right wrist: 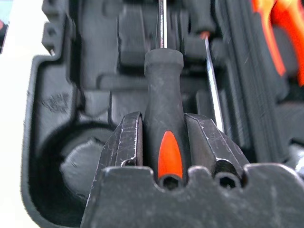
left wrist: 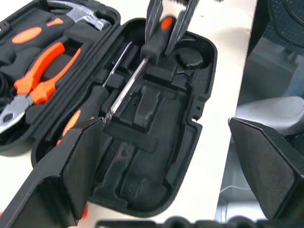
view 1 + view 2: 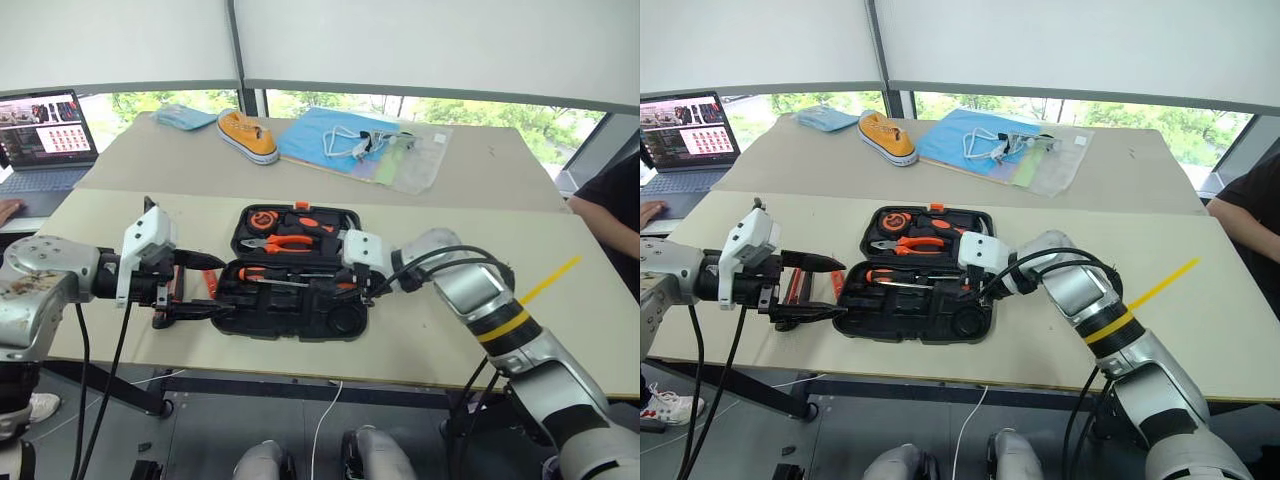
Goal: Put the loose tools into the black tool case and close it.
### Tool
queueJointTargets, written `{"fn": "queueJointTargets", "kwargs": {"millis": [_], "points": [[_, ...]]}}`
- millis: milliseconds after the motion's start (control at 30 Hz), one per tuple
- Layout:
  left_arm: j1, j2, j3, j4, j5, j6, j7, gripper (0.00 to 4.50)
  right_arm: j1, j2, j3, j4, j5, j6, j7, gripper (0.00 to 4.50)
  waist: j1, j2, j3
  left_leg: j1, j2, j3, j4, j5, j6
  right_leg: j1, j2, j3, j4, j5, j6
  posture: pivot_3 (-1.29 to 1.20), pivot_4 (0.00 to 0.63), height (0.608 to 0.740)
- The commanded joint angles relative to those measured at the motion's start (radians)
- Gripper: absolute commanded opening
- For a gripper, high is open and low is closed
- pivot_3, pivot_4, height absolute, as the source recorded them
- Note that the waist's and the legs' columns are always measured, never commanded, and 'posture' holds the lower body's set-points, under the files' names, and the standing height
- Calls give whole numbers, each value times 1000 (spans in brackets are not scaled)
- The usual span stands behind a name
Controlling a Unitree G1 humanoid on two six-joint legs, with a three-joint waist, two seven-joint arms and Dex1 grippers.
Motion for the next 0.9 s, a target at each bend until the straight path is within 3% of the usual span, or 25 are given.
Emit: {"fn": "queueJointTargets", "kwargs": {"millis": [33,67,133,167,367,467,600,900], "points": [[8,13,39,-27,-24,-3,14,4500,-14,9,-12,5,-13,-17,5,1014,0,0,0,0,0,0,0,0,0,0,0,0,0,0,1,0,150,718],[5,13,37,-22,-23,-6,15,4500,-16,15,-15,6,-12,-11,5,1014,0,0,0,0,0,0,0,0,0,0,0,0,0,0,1,0,150,718],[-2,13,33,-17,-24,-8,20,4500,-20,23,-21,2,-7,3,5,2032,-1,0,0,0,1,0,0,0,0,0,0,0,0,-1,1,0,150,718],[-5,13,31,-16,-25,-7,23,4500,-21,28,-26,-2,-3,12,5,2210,-1,0,0,1,1,0,0,0,-1,0,0,1,0,-1,1,0,150,718],[-14,3,15,-24,-28,-5,36,4500,-22,49,-73,-56,42,78,2,4283,-2,0,0,0,1,0,0,0,-1,0,0,1,0,-1,0,0,150,718],[-25,-2,7,-16,-26,-8,38,4500,-27,64,-94,-66,58,101,-10,4457,-2,0,0,1,1,0,0,0,-1,0,0,1,0,-1,0,0,150,718],[-32,-6,1,-10,-22,-10,40,4500,-36,83,-102,-45,54,107,-29,3435,-3,0,0,1,1,1,0,0,-1,0,0,1,0,-1,0,0,150,718],[-31,-9,-5,-12,-20,-9,50,4500,-44,127,-60,56,-1,53,-68,287,-3,0,0,1,1,1,-1,0,-1,0,0,1,0,-1,0,0,150,718]]}}
